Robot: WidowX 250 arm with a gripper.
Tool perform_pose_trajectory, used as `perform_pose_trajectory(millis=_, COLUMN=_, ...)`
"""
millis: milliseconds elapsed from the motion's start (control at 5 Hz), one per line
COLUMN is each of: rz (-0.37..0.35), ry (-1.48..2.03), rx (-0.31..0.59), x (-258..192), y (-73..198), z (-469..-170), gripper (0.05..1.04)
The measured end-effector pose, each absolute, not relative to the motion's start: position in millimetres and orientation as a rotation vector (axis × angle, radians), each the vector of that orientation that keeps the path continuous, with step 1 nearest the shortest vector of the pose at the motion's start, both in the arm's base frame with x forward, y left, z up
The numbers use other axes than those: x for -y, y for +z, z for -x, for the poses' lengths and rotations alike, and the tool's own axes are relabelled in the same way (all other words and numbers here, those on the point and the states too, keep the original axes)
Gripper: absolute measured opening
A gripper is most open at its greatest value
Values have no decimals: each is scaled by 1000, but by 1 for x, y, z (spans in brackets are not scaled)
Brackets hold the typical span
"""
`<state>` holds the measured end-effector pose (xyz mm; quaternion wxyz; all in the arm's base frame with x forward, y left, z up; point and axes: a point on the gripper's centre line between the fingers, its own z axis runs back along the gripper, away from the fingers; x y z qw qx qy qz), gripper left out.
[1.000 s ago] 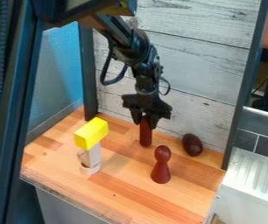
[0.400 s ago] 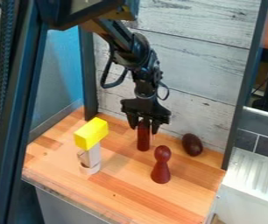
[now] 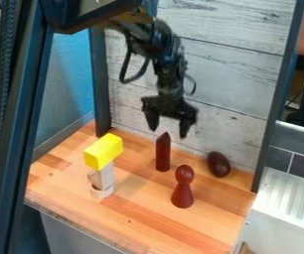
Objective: Pick pyramid from the tower and place it on the table
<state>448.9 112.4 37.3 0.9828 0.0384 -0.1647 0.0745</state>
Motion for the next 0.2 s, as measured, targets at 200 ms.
perform_pose_trajectory(millis=200, rz=-52, ry=145, rx=334, x=-109, y=69, z=-448, gripper=1001)
